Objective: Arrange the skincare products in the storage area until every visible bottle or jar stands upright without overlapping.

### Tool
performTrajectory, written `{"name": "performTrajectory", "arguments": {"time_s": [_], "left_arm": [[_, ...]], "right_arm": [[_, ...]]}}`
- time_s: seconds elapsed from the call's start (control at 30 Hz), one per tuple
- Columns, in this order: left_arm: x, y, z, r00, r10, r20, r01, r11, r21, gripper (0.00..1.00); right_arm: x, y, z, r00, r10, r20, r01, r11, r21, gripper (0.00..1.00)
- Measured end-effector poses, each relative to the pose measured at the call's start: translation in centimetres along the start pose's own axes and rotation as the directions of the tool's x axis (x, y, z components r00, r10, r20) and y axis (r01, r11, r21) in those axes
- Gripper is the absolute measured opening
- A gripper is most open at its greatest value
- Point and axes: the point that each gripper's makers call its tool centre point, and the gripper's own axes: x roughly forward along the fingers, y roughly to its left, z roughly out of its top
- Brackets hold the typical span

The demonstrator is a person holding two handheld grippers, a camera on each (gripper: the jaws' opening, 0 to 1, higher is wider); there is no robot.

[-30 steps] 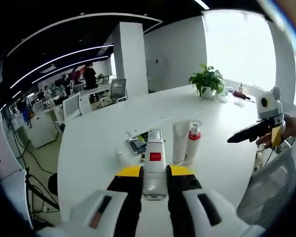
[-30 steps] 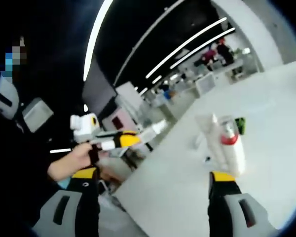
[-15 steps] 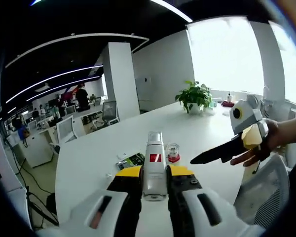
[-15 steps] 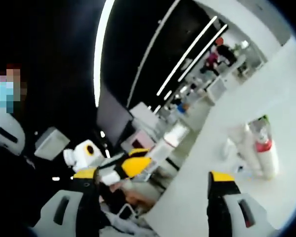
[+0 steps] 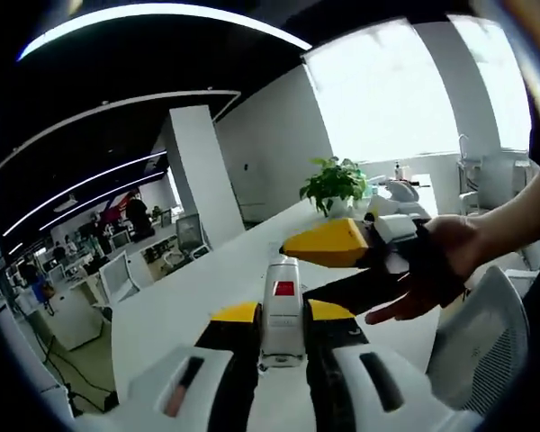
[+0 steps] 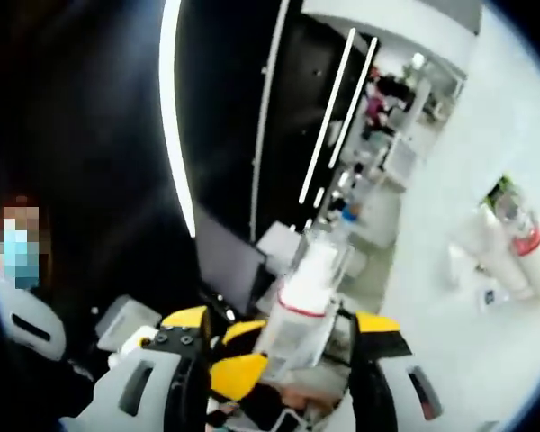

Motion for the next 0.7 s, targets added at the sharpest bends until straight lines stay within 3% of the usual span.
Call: {"name": "performTrajectory", "arguments": {"time_s": [0.23, 0.47, 0.6, 0.7], "left_arm": [[0.16, -0.41, 0.43, 1.000, -0.001, 0.009, 0.000, 0.999, 0.053, 0.23], [0.53, -0.56, 0.33, 1.000, -0.006, 0.004, 0.005, 0.999, 0.047, 0.24], [0.64, -0.79, 0.17, 1.000, -0.018, 0.001, 0.018, 0.998, 0.067, 0.24], [0.65, -1.03, -0.11, 0.999, -0.034, -0.008, 0.034, 0.998, 0.059, 0.26]], "right_arm": [[-0.10, -0.59, 1.01, 0.997, -0.040, 0.072, 0.034, 0.996, 0.079, 0.19], [-0.14, -0.72, 0.94, 0.996, -0.054, 0.070, 0.047, 0.994, 0.102, 0.18], [-0.26, -0.37, 1.01, 0.997, -0.048, 0.065, 0.044, 0.997, 0.063, 0.17], [-0.28, 0.06, 0.91, 0.999, -0.046, 0.021, 0.046, 0.999, -0.027, 0.16]]}}
